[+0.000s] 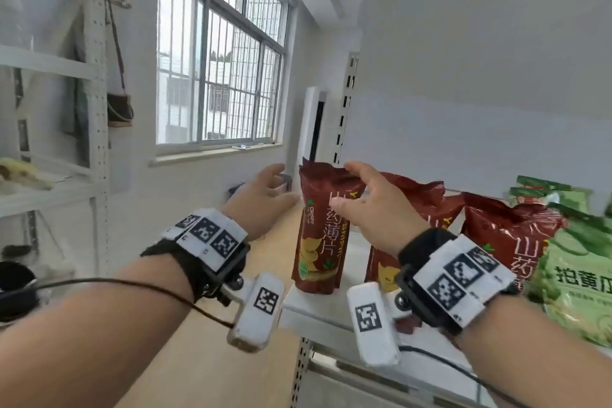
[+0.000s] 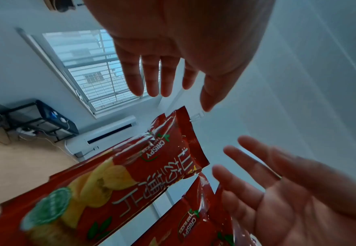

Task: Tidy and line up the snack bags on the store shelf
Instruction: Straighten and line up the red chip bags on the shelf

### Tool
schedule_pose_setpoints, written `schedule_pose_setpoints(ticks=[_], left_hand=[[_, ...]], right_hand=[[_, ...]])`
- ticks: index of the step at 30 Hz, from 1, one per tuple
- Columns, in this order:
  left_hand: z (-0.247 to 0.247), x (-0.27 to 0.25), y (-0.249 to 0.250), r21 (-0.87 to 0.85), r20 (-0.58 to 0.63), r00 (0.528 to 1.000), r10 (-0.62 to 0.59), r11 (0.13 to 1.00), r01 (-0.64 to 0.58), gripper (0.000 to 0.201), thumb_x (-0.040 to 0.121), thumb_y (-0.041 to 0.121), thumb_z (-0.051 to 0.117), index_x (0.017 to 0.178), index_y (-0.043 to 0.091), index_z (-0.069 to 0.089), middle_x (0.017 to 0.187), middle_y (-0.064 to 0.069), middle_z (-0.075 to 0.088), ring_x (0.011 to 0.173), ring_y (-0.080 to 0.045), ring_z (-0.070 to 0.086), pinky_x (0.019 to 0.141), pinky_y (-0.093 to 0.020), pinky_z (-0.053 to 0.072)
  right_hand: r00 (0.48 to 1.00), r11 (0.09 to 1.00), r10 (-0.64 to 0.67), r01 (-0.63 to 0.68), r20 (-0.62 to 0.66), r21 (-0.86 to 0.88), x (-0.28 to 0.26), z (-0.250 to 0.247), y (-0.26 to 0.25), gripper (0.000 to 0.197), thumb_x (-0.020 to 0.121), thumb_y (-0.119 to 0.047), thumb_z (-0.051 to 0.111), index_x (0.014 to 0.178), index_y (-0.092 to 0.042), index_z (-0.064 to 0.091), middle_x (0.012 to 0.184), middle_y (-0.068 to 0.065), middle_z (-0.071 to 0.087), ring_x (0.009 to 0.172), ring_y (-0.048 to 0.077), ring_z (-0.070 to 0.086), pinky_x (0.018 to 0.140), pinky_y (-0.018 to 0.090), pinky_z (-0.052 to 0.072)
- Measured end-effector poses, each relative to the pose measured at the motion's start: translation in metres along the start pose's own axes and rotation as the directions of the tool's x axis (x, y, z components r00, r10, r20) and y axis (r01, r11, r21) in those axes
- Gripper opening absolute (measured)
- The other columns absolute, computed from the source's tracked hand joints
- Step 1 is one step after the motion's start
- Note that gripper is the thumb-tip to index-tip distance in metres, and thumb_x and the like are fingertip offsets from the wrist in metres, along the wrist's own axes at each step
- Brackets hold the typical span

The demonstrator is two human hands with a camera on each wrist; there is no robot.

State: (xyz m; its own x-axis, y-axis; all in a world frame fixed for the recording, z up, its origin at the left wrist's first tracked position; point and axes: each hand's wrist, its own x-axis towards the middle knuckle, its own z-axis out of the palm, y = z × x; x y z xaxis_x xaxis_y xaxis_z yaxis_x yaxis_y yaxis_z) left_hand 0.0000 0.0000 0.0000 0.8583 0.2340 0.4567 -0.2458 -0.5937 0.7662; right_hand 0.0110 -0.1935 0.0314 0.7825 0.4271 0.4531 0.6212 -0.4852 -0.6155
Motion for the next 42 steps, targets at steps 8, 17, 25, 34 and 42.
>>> schedule_pose_setpoints(ticks=[8, 17, 25, 34, 42], left_hand=[[0.016, 0.056, -0.015, -0.214, 0.184, 0.982, 0.036, 0.977, 0.004, 0.054, 0.089, 0.041, 0.060, 0.137, 0.023, 0.044, 0.112, 0.007, 0.065, 0.100, -0.011, 0.062, 0.085, -0.032, 0.050], [0.006, 0.071, -0.036, -0.621, 0.069, 0.997, 0.025, 0.783, 0.023, 0.016, 0.095, 0.020, 0.053, 0.084, 0.017, 0.064, 0.086, -0.007, 0.072, 0.085, -0.024, 0.068, 0.078, -0.037, 0.056], [-0.012, 0.059, -0.052, -0.728, 0.005, 1.000, 0.019, 0.685, -0.009, 0.019, 0.096, 0.020, 0.053, 0.079, 0.018, 0.060, 0.064, 0.004, 0.067, 0.059, -0.009, 0.063, 0.055, -0.023, 0.050], [-0.010, 0.022, -0.074, -0.786, 0.303, 0.949, 0.091, 0.587, 0.194, 0.050, 0.067, 0.034, 0.074, 0.111, 0.014, 0.062, 0.096, -0.006, 0.075, 0.085, -0.020, 0.072, 0.072, -0.032, 0.056], [-0.012, 0.018, -0.067, -0.814, 0.227, 0.974, 0.029, 0.554, 0.173, 0.055, 0.071, 0.042, 0.066, 0.116, 0.011, 0.061, 0.098, -0.006, 0.075, 0.087, -0.019, 0.072, 0.073, -0.031, 0.057]], right_hand=[[0.991, 0.983, 0.085, -0.100, -0.106, -0.154, 0.033, 0.027, -0.004, 0.057, 0.086, -0.032, 0.062, 0.139, -0.025, 0.039, 0.137, -0.005, 0.048, 0.107, 0.004, 0.045, 0.086, 0.019, 0.035], [0.927, 0.976, 0.063, -0.134, -0.370, -0.169, 0.042, 0.036, -0.003, 0.053, 0.082, -0.029, 0.065, 0.129, -0.025, 0.040, 0.121, -0.007, 0.038, 0.104, 0.009, 0.046, 0.088, 0.022, 0.036], [0.948, 0.995, 0.089, -0.069, -0.305, 0.078, 0.062, 0.061, -0.005, 0.011, 0.091, -0.030, 0.057, 0.081, -0.027, 0.056, 0.086, -0.004, 0.066, 0.077, 0.008, 0.064, 0.062, 0.018, 0.048], [0.938, 0.933, 0.128, -0.004, -0.322, 0.360, 0.070, 0.070, 0.000, 0.006, 0.090, -0.032, 0.060, 0.088, -0.027, 0.056, 0.084, -0.004, 0.068, 0.072, 0.009, 0.067, 0.062, 0.024, 0.054], [0.993, 0.829, 0.107, -0.117, 0.050, 0.547, 0.054, 0.090, 0.015, 0.023, 0.082, -0.030, 0.068, 0.103, -0.022, 0.062, 0.097, -0.004, 0.074, 0.090, 0.014, 0.070, 0.080, 0.032, 0.054]])
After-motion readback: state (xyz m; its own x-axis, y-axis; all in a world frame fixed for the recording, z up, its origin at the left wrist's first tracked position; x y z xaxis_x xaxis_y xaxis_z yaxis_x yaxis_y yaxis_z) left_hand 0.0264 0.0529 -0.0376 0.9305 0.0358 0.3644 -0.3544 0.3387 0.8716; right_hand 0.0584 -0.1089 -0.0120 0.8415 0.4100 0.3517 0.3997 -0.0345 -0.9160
